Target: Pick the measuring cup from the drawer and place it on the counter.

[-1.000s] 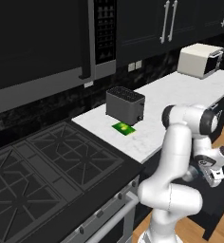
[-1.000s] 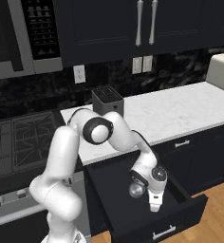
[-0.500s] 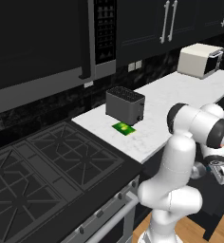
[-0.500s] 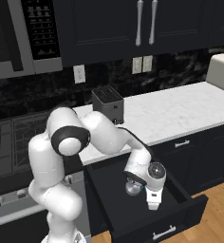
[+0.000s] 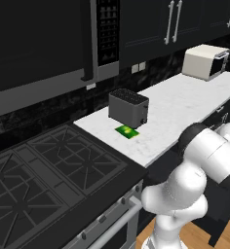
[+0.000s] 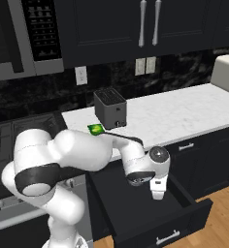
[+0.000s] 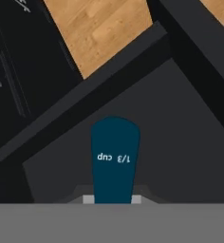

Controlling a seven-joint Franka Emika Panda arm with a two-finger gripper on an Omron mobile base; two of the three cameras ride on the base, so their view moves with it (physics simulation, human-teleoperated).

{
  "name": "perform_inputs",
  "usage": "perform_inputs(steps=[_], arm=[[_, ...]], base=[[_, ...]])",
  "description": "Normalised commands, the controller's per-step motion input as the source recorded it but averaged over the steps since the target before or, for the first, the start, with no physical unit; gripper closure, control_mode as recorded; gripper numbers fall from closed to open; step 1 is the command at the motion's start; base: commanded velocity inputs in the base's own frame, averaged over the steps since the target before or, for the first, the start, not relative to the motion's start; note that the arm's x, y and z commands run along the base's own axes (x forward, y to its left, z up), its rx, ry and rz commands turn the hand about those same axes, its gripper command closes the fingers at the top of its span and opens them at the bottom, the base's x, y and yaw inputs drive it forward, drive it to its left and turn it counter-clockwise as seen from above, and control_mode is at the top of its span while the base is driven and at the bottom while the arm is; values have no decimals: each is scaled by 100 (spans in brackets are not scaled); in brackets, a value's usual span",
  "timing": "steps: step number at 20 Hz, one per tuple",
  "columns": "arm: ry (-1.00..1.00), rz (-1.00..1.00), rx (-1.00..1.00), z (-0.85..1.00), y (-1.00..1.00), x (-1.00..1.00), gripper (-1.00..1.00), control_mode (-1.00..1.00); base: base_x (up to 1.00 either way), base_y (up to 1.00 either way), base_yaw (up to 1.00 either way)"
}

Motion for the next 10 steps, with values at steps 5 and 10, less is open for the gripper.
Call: perform_inputs(steps=[5, 10], arm=[[0, 0, 0, 100, 0, 3, 100, -100], [0, 0, 0, 100, 10, 28, 100, -100]], base=[[0, 0, 0], [0, 0, 0]])
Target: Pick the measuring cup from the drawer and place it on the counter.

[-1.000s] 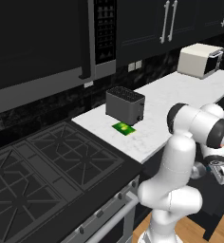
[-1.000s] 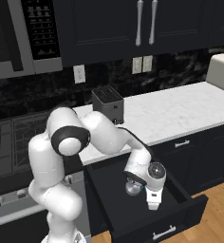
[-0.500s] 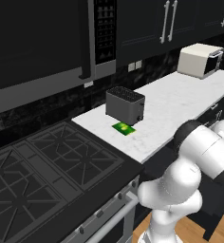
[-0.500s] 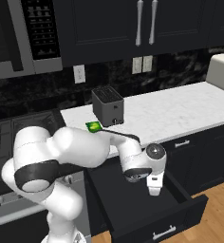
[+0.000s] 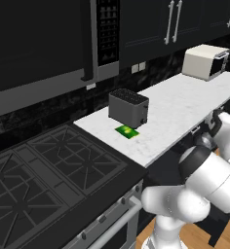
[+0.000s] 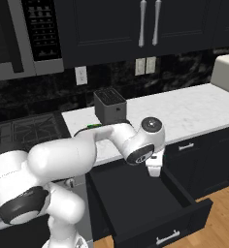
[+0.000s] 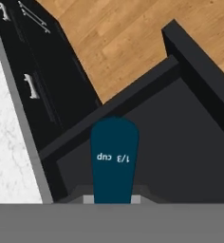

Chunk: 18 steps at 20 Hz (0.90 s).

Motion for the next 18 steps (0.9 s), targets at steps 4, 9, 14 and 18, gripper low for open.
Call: perform_inputs(steps=[4, 9, 14, 18], arm=[[0, 2, 0, 96, 23, 42, 100, -100], [1, 8, 0, 28, 39, 55, 100, -100], [1, 10, 0, -15, 28, 69, 100, -100], [0, 7, 0, -39, 1, 63, 100, -100]], base=[[0, 0, 0], [0, 0, 0], [0, 0, 0], [0, 0, 0]])
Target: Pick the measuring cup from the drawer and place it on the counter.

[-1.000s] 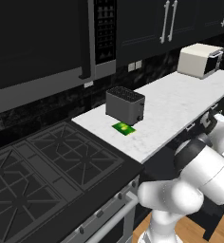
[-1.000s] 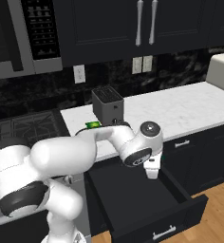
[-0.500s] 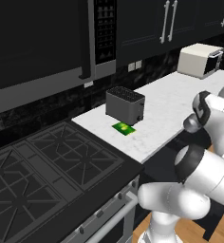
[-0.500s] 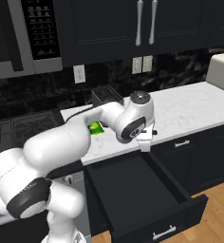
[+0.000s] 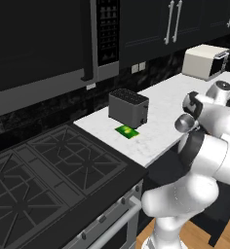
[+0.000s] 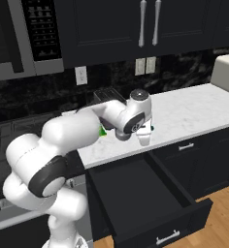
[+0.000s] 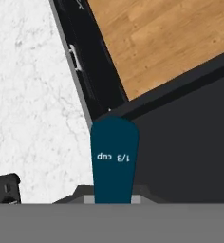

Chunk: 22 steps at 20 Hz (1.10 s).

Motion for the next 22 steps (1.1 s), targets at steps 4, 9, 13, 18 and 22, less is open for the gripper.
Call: perform_inputs(steps=[4, 9, 13, 18, 22], arm=[[0, 6, 0, -46, 0, 60, 100, -100], [0, 7, 0, -37, 0, 58, 100, -100], [0, 7, 0, -42, 0, 61, 100, -100], [0, 8, 0, -45, 0, 64, 100, -100], [0, 8, 0, -43, 0, 63, 100, -100]], base=[[0, 0, 0], [0, 0, 0], [0, 0, 0], [0, 0, 0], [0, 0, 0]])
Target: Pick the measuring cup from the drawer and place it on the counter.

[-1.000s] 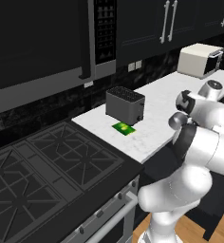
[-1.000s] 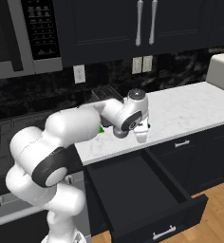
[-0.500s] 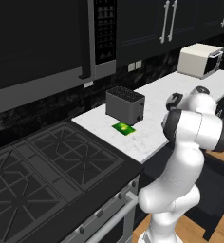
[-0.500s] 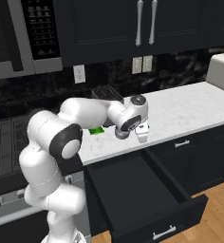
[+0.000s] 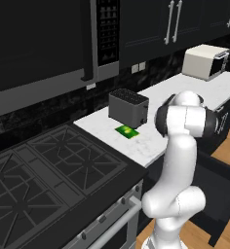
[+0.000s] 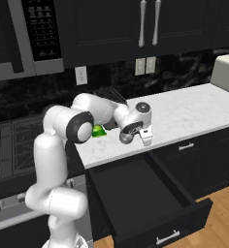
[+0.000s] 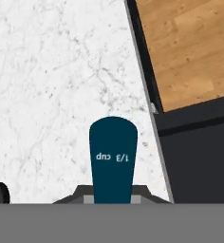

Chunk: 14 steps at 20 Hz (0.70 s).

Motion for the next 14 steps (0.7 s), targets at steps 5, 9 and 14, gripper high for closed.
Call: perform_inputs(steps=[5, 9, 14], arm=[[0, 10, 0, -42, 2, 75, -100, -100], [0, 7, 0, -47, 17, 84, -100, -100], [-4, 5, 0, -18, 3, 40, -100, -100]], base=[[0, 0, 0], [0, 0, 0], [0, 0, 0]])
